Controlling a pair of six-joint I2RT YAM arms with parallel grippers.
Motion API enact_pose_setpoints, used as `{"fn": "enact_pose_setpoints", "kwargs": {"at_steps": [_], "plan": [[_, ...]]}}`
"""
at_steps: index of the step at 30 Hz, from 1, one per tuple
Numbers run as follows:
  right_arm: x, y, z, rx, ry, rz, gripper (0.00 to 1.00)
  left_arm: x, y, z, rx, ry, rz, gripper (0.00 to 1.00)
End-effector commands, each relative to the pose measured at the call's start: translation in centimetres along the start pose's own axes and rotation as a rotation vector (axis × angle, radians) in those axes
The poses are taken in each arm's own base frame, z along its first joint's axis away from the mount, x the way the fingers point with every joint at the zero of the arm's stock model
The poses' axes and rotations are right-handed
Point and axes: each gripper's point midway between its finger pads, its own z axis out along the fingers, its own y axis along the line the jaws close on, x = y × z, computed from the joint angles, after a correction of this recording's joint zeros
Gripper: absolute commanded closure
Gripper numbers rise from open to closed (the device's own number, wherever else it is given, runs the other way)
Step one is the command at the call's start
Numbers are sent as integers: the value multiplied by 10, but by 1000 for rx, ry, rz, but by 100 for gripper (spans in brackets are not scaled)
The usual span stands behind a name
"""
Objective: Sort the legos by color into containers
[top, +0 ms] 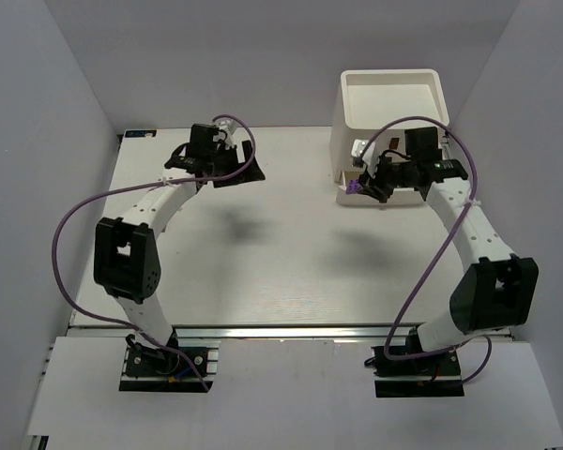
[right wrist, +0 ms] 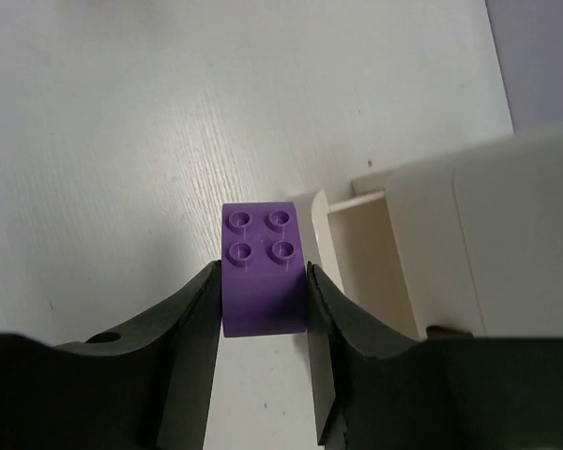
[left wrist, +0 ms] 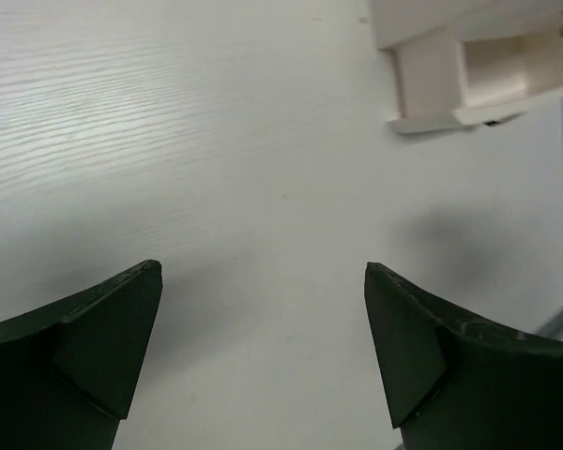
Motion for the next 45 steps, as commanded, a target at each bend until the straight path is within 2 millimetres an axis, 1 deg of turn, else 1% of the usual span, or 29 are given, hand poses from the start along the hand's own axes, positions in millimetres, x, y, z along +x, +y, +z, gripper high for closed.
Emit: {"fn": "enact_pose_setpoints", "kwargs": {"at_steps": [1, 2, 3, 4, 5, 6, 7, 8, 9, 13, 14, 15, 16, 19, 21, 22, 24, 25, 27, 29, 31, 32, 35, 38, 39, 41, 42, 44, 45], "plan": [[15, -15, -8, 58, 118, 257, 100, -14, 37, -50, -300, -61, 2, 2], [18, -18, -9, 89, 133, 329, 100, -14, 41, -56, -333, -70, -6, 2], [24, -19, -7, 114, 147, 376, 100, -20, 49, -68, -407, -107, -11, 2], [27, -25, -8, 163, 154, 409, 100, -17, 54, -76, -446, -107, -25, 2], [32, -39, -9, 260, 162, 468, 100, -19, 60, -83, -481, -122, -37, 2], [38, -37, -8, 277, 175, 493, 100, -17, 69, -93, -547, -134, -47, 2], [40, -39, -7, 301, 183, 516, 100, -17, 71, -105, -580, -158, -56, 2], [49, -45, -10, 356, 218, 543, 100, -16, 76, -111, -618, -176, -89, 2], [51, -46, -8, 371, 224, 596, 100, -19, 88, -125, -695, -209, -109, 2], [74, -53, -11, 495, 286, 731, 100, -17, 93, -156, -784, -263, -116, 2], [77, -56, -11, 529, 282, 743, 100, -16, 95, -162, -799, -274, -118, 2], [74, -63, -11, 565, 257, 736, 100, -16, 96, -167, -817, -288, -119, 2], [86, -63, -12, 621, 276, 768, 100, -17, 100, -174, -852, -312, -128, 2], [100, -75, -10, 742, 287, 818, 100, -10, 110, -192, -920, -338, -139, 2], [111, -80, -6, 786, 305, 841, 100, 0, 116, -197, -950, -321, -137, 2], [112, -86, -6, 816, 296, 856, 100, 3, 118, -200, -972, -323, -141, 2], [118, -88, 1, 826, 290, 870, 100, 12, 122, -202, -990, -310, -143, 2], [117, -96, 2, 851, 264, 862, 100, 14, 124, -203, -998, -307, -146, 2], [118, -101, 9, 862, 248, 863, 100, 20, 126, -204, -1004, -307, -148, 2], [122, -108, 15, 876, 249, 874, 100, 21, 127, -206, -1007, -318, -152, 2], [127, -111, 18, 881, 261, 887, 100, 25, 129, -207, -1015, -316, -152, 2], [132, -110, 25, 874, 274, 896, 100, 26, 130, -207, -1019, -314, -151, 2], [135, -115, 31, 866, 278, 890, 100, 32, 134, -208, -1041, -294, -145, 2], [135, -117, 34, 861, 277, 887, 79, 36, 137, -211, -1062, -297, -141, 2], [135, -117, 34, 854, 272, 886, 64, 37, 138, -212, -1064, -294, -135, 2], [137, -116, 36, 845, 276, 892, 56, 38, 141, -213, -1063, -300, -138, 2], [136, -115, 37, 833, 273, 893, 49, 38, 140, -212, -1055, -292, -128, 2], [131, -112, 35, 824, 266, 893, 47, 38, 140, -211, -1050, -292, -127, 2], [134, -106, 35, 809, 271, 896, 43, 39, 140, -211, -1050, -287, -122, 2]]}}
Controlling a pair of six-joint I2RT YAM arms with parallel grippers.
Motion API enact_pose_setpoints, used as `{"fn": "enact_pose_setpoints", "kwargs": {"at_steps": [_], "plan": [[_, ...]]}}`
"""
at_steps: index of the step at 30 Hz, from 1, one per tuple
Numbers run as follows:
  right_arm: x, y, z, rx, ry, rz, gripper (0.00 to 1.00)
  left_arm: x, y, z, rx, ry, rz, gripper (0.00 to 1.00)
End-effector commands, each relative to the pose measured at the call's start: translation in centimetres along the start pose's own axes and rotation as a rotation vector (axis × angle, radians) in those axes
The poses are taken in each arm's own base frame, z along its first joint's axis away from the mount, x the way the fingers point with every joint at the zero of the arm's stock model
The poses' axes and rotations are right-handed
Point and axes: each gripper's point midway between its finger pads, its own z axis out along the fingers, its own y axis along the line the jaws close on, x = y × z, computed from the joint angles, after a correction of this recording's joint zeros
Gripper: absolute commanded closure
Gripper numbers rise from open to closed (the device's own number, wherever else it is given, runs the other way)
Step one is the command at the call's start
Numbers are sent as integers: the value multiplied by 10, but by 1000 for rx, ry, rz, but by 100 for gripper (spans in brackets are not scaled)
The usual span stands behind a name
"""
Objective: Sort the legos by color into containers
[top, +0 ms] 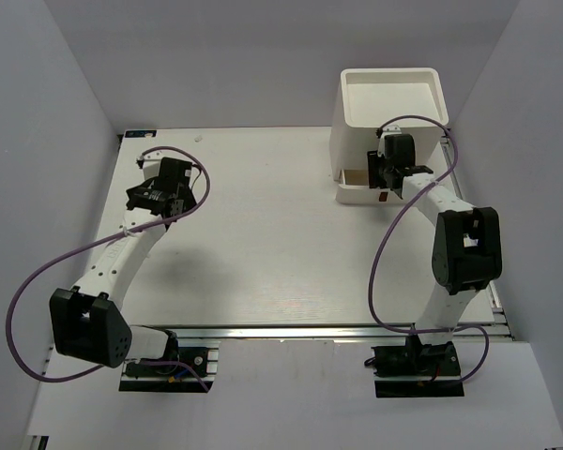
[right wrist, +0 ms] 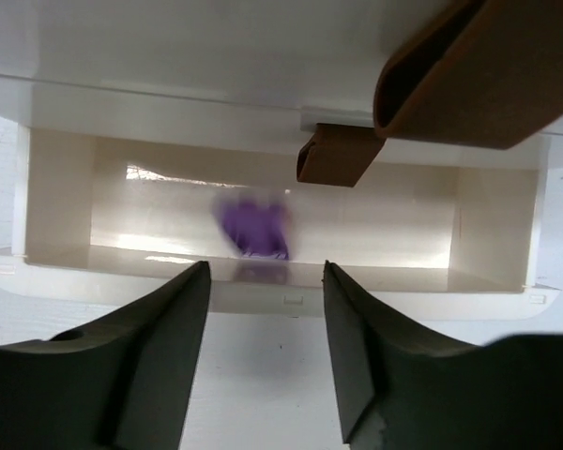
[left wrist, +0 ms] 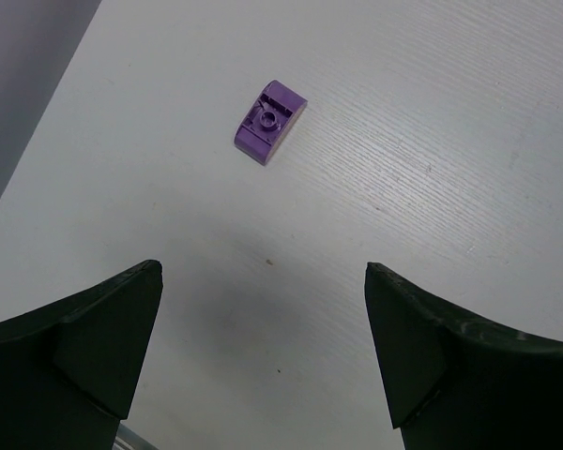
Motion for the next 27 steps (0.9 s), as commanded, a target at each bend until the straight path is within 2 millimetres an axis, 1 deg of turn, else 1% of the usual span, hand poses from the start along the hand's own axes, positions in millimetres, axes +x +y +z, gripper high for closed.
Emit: {"fn": "enact_pose_setpoints", "kwargs": {"at_steps": [1, 3, 4, 5, 6, 7, 8, 9, 10, 11, 12, 13, 14, 15, 16, 17, 18, 19, 20, 21, 22, 24, 25, 27], "plan": [[-36, 1, -14, -26, -112, 11, 42, -11, 7, -6, 4, -46, -23, 2], [-37, 3, -21, -42, -124, 7, 40, -8, 9, -3, -4, -40, -23, 2], [-35, 3, -27, -45, -132, 7, 40, -7, 8, -2, 4, -39, -23, 3], [-36, 4, -31, -51, -140, 5, 40, -3, 10, 2, -4, -30, -18, 5], [-38, 3, -39, -56, -163, 5, 41, 0, 10, 5, 6, -20, -21, 7], [-38, 4, -45, -67, -176, -2, 42, 0, 5, 9, 22, -24, -20, 10], [-40, 5, -50, -80, -196, -12, 46, 5, 8, 14, 17, -9, -10, 19], [-43, 3, -55, -75, -226, -25, 46, 6, 10, 20, 15, 1, -15, 25], [-48, 18, -73, -176, -292, -79, 59, 8, 7, 25, 31, 15, -12, 31], [-50, 35, -85, -286, -335, -124, 69, 12, 6, 34, 23, 41, 5, 48], [-50, 43, -95, -344, -368, -167, 74, 15, 6, 39, 20, 58, 10, 56], [-49, 47, -113, -382, -445, -254, 77, 16, 10, 46, 14, 78, 6, 61], [-46, 67, -130, -508, -494, -313, 77, 21, 10, 56, 4, 107, 24, 69], [-48, 72, -148, -550, -544, -352, 73, 22, 11, 61, 4, 119, 24, 69], [-40, 80, -153, -601, -551, -375, 65, 24, 15, 68, 9, 140, 33, 69], [-37, 90, -163, -673, -570, -405, 43, 25, 16, 74, 16, 155, 34, 67], [-34, 93, -167, -700, -564, -403, 31, 30, 15, 83, 22, 175, 40, 55], [-29, 96, -169, -731, -551, -396, 27, 33, 15, 89, 34, 190, 48, 46], [-28, 101, -174, -767, -549, -397, 23, 36, 16, 95, 64, 214, 57, 38], [-26, 102, -175, -779, -544, -393, 23, 42, 14, 105, 75, 237, 69, 28], [-25, 103, -175, -788, -541, -390, 23, 45, 14, 110, 87, 253, 97, 25], [-24, 102, -177, -794, -545, -387, 23, 51, 15, 125, 100, 290, 106, 20], [-24, 103, -177, -797, -545, -388, 23, 53, 12, 128, 110, 299, 120, 20], [-25, 102, -177, -796, -546, -384, 23, 52, 15, 139, 125, 298, 119, 19]]}}
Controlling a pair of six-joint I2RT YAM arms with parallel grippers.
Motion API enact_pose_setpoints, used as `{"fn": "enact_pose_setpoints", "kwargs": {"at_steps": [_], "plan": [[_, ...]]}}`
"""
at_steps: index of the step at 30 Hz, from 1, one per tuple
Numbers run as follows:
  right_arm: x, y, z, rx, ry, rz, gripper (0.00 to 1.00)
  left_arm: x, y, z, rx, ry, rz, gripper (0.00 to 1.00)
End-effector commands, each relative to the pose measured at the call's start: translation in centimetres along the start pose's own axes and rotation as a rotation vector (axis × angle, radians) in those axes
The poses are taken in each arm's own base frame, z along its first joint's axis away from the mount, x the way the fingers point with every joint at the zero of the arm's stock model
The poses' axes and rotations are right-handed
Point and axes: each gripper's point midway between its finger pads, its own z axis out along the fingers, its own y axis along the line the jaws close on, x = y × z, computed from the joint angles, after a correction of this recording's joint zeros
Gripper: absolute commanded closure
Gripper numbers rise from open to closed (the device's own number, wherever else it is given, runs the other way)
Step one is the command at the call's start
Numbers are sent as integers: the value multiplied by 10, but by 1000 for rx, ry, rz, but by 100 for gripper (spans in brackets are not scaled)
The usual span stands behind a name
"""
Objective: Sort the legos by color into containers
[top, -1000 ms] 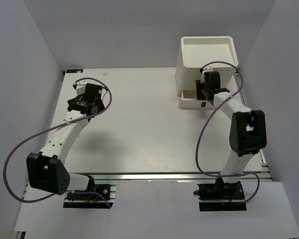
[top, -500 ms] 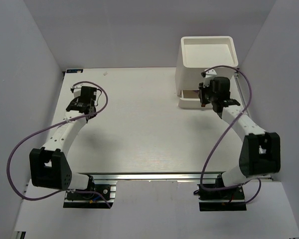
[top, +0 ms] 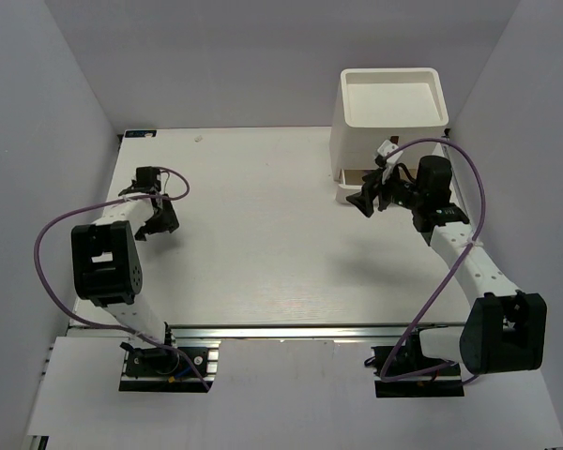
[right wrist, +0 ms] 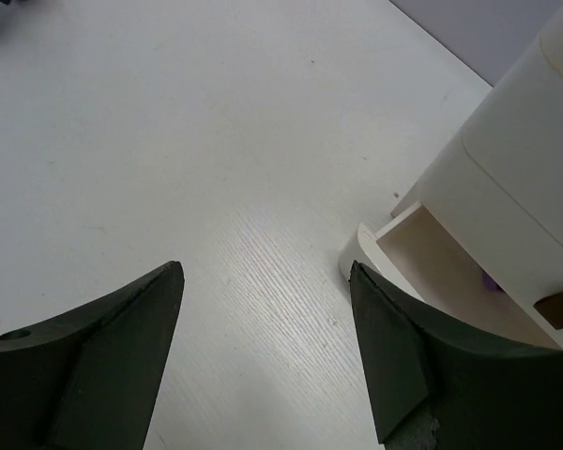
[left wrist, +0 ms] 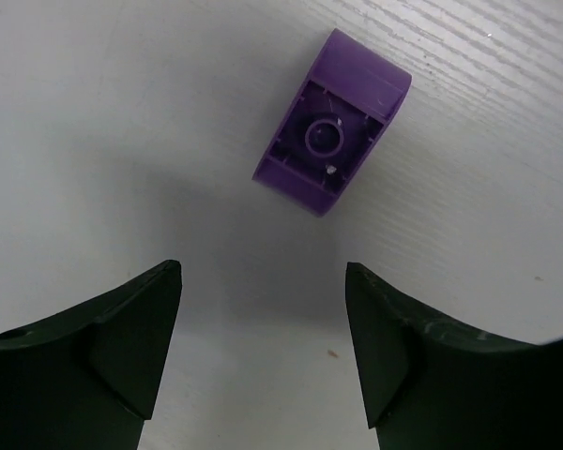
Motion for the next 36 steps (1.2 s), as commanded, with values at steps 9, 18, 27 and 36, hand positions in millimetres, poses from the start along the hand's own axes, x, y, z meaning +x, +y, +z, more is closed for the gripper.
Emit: {"fn": "enact_pose_setpoints", "kwargs": {"at_steps": [9, 18, 27, 36], "plan": [[-8, 7, -1, -58, -41, -10, 23, -40, -24, 30, 171, -41, 78, 25], [-12, 3, -2, -40, -31, 2, 23, -49, -20, 47, 222, -4, 106, 67], [-19, 52, -1, -395, -44, 29, 11, -58, -133, -78, 980, -164, 175, 92], [-43, 53, 35, -416, 60, 351, 64, -11, -222, -227, 1530, -235, 327, 92]]}}
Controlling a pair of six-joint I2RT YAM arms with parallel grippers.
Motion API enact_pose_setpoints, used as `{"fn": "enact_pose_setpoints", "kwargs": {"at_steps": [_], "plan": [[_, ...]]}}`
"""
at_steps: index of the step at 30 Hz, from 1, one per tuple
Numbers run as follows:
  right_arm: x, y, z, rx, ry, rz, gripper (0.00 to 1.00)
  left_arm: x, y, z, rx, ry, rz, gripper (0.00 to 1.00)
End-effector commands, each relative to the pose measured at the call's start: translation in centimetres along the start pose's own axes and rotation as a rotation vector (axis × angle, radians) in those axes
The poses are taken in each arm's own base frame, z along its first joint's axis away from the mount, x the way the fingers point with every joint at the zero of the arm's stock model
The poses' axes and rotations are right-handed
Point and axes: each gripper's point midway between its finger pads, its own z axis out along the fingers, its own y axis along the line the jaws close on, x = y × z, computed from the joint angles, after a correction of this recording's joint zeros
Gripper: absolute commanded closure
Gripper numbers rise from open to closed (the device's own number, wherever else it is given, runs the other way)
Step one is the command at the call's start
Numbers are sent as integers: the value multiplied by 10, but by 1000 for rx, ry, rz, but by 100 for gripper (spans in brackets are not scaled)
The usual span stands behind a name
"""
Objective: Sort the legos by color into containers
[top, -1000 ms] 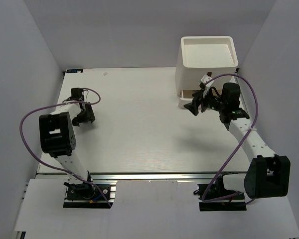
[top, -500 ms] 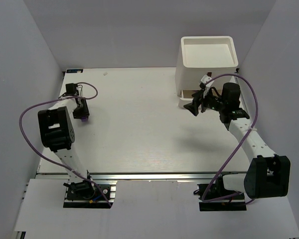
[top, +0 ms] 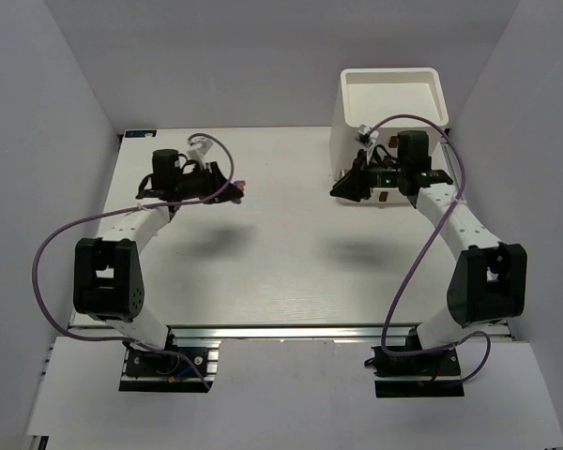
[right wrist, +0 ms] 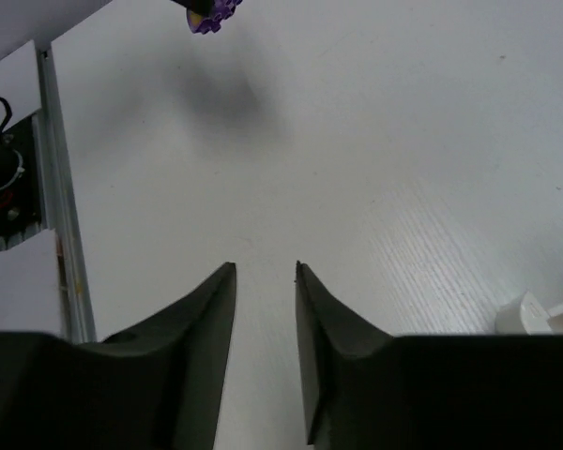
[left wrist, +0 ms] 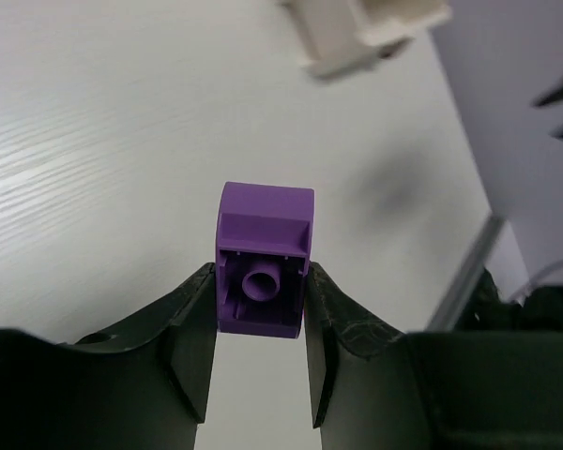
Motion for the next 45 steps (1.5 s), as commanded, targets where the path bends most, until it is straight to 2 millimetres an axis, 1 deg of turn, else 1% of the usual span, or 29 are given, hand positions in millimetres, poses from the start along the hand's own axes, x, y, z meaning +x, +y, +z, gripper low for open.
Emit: {"fn": "enact_pose_setpoints", "kwargs": {"at_steps": [1, 3, 4, 5, 7, 9, 10, 12, 14, 15, 16, 17, 18, 19, 21, 22, 23, 25, 26, 28, 30, 32, 33, 34, 35, 41, 42, 44, 45], "plan": [[-34, 26, 12, -53, 2, 113, 67, 0, -96, 10, 306, 15, 139, 92], [-36, 32, 21, -94, 17, 273, 67, 7, -111, 16, 322, 14, 189, 92], [-38, 40, 26, -122, 29, 329, 62, 11, -113, 20, 317, 15, 218, 91], [-42, 41, 29, -144, 35, 409, 59, 16, -120, 27, 309, 15, 246, 92], [-47, 43, 35, -154, 35, 435, 52, 22, -122, 35, 295, 18, 294, 91], [-51, 42, 40, -131, 43, 462, 48, 28, -128, 45, 269, 23, 324, 91], [-50, 41, 41, -133, 50, 479, 43, 28, -130, 48, 266, 17, 353, 91], [-41, 37, 48, -122, 96, 570, 40, 30, -135, 56, 248, 8, 390, 91], [-39, 35, 50, -126, 98, 598, 31, 28, -138, 60, 234, 6, 425, 90], [-38, 34, 50, -129, 97, 603, 29, 28, -140, 64, 219, 7, 443, 90], [-39, 35, 51, -132, 98, 603, 21, 18, -142, 65, 209, -9, 473, 90], [-39, 35, 51, -131, 100, 607, 20, 22, -143, 69, 201, 8, 478, 89], [-38, 35, 52, -128, 103, 613, 20, 22, -145, 73, 192, 7, 493, 89], [-37, 34, 53, -123, 105, 623, 23, 15, -147, 74, 187, -9, 510, 89], [-34, 33, 54, -126, 114, 634, 28, 11, -149, 77, 178, -24, 526, 89], [-34, 31, 54, -117, 112, 640, 32, 9, -152, 78, 169, -33, 540, 89], [-32, 32, 55, -119, 116, 643, 34, 6, -157, 79, 173, -40, 550, 89], [-34, 32, 56, -114, 115, 638, 36, 7, -159, 83, 169, -37, 561, 89], [-34, 29, 55, -106, 109, 640, 37, 2, -162, 82, 171, -44, 569, 89], [-33, 28, 57, -102, 108, 644, 38, 6, -169, 86, 187, -37, 581, 89], [-33, 27, 57, -100, 107, 656, 39, 2, -171, 86, 190, -45, 585, 89], [-32, 27, 59, -101, 107, 655, 39, 6, -175, 87, 196, -40, 586, 89], [-32, 26, 60, -96, 106, 654, 39, 8, -180, 88, 207, -39, 596, 89], [-31, 24, 60, -92, 107, 661, 38, 7, -181, 88, 206, -41, 597, 89], [-31, 24, 60, -92, 106, 660, 38, 16, -180, 89, 206, -9, 587, 89], [-28, 20, 62, -69, 112, 663, 40, 19, -190, 92, 224, -11, 586, 88], [-28, 18, 62, -65, 109, 662, 42, 20, -194, 93, 233, -11, 589, 88], [-27, 18, 63, -61, 112, 664, 45, 20, -194, 96, 232, -7, 584, 88], [-27, 17, 63, -57, 110, 663, 48, 22, -198, 97, 241, -2, 584, 88]]}}
